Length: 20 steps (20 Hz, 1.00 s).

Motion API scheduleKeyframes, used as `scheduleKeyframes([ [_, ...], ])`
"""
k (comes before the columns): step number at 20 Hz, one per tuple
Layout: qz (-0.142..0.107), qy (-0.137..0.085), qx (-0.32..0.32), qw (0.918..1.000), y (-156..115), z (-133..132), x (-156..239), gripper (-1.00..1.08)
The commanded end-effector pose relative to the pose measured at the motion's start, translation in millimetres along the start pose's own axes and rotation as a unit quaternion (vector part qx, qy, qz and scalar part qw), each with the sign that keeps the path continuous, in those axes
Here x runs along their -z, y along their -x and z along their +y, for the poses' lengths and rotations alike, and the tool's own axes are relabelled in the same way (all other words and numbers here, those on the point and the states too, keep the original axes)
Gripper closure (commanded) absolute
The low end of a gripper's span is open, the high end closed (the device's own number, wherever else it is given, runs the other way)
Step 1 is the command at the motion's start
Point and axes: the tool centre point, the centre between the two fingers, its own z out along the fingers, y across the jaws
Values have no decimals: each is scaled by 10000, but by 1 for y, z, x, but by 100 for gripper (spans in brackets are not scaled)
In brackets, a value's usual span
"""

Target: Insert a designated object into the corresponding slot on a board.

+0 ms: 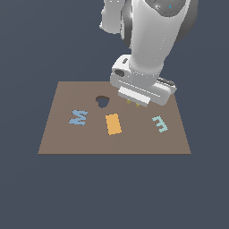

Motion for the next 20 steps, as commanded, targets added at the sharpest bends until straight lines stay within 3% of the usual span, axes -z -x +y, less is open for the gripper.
scheduleKeyframes([
  [1,2,-1,590,9983,-1,-7,0,108],
  [6,3,-2,1759,9844,-1,-21,1,108],
  [10,4,-2,2685,9633,2,-32,2,108],
  [15,5,-2,3814,9244,8,-44,2,108],
  [20,5,-2,4891,8722,18,-55,3,108],
])
